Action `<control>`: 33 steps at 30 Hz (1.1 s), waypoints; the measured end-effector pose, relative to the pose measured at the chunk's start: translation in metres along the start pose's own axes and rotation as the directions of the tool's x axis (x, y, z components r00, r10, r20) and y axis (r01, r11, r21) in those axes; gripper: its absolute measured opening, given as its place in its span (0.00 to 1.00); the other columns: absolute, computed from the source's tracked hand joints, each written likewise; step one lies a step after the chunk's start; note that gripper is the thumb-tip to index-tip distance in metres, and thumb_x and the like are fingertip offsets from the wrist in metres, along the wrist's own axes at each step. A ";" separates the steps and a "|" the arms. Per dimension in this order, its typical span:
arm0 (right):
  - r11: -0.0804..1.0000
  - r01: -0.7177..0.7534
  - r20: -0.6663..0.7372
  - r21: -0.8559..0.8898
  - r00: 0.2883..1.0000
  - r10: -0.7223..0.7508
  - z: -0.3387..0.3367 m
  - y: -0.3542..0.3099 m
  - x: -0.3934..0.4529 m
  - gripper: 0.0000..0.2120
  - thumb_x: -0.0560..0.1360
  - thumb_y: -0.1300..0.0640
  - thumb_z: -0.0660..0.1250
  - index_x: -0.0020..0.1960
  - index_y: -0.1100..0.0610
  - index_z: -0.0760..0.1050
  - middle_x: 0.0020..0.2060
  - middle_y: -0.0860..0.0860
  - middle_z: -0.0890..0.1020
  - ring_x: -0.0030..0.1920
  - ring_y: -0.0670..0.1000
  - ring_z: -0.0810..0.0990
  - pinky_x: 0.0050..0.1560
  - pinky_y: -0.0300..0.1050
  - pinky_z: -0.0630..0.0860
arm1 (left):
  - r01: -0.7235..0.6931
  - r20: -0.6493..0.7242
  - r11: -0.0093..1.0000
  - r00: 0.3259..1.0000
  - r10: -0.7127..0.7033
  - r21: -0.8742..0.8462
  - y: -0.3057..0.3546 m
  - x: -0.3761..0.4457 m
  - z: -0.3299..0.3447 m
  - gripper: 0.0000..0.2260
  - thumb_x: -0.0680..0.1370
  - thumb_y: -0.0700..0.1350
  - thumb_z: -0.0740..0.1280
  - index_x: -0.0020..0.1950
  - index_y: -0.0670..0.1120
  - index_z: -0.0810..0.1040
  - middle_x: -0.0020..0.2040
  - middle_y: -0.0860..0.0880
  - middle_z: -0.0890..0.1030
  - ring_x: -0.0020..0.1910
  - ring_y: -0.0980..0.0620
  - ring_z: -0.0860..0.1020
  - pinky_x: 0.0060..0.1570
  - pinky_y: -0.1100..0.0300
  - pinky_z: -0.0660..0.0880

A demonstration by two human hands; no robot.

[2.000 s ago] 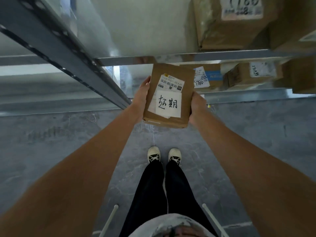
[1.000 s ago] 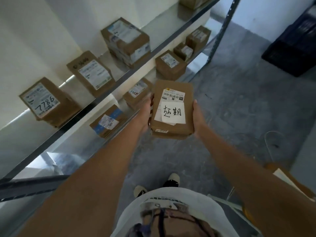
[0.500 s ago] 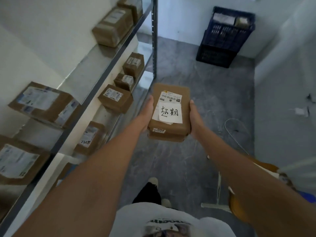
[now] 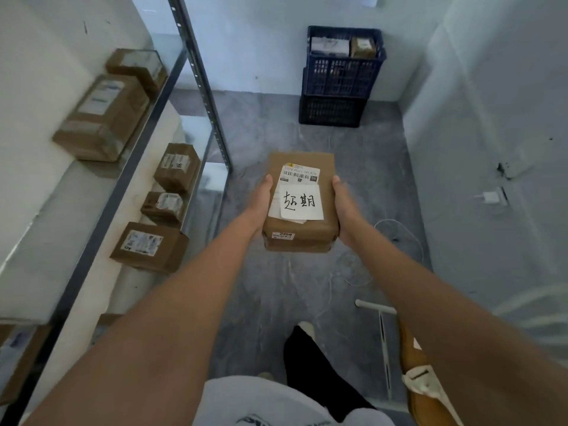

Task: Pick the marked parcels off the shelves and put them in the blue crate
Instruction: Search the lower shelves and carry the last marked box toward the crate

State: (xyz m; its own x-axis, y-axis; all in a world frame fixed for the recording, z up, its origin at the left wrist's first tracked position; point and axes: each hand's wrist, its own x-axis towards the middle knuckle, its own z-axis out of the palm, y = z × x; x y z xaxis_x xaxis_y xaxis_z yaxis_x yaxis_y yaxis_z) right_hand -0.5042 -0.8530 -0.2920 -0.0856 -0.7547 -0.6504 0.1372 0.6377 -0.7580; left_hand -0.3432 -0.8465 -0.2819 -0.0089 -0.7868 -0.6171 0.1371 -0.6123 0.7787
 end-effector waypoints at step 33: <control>0.991 0.008 -0.116 0.132 0.993 0.008 -0.098 -0.298 0.339 0.24 0.81 0.38 0.55 0.63 0.53 0.78 0.51 0.54 0.85 0.51 0.54 0.85 0.51 0.50 0.81 | -0.105 0.128 0.983 0.988 0.086 0.149 0.247 0.380 0.201 0.20 0.82 0.57 0.52 0.68 0.51 0.72 0.56 0.45 0.83 0.54 0.44 0.82 0.57 0.44 0.77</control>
State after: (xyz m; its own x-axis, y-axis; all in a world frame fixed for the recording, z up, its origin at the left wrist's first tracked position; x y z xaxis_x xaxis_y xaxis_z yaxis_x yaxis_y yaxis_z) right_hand -0.6709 -1.2838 -0.2918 -0.1985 -0.7268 -0.6575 0.2659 0.6058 -0.7499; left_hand -0.5113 -1.3121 -0.3010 -0.1240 -0.8399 -0.5283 -0.0116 -0.5312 0.8472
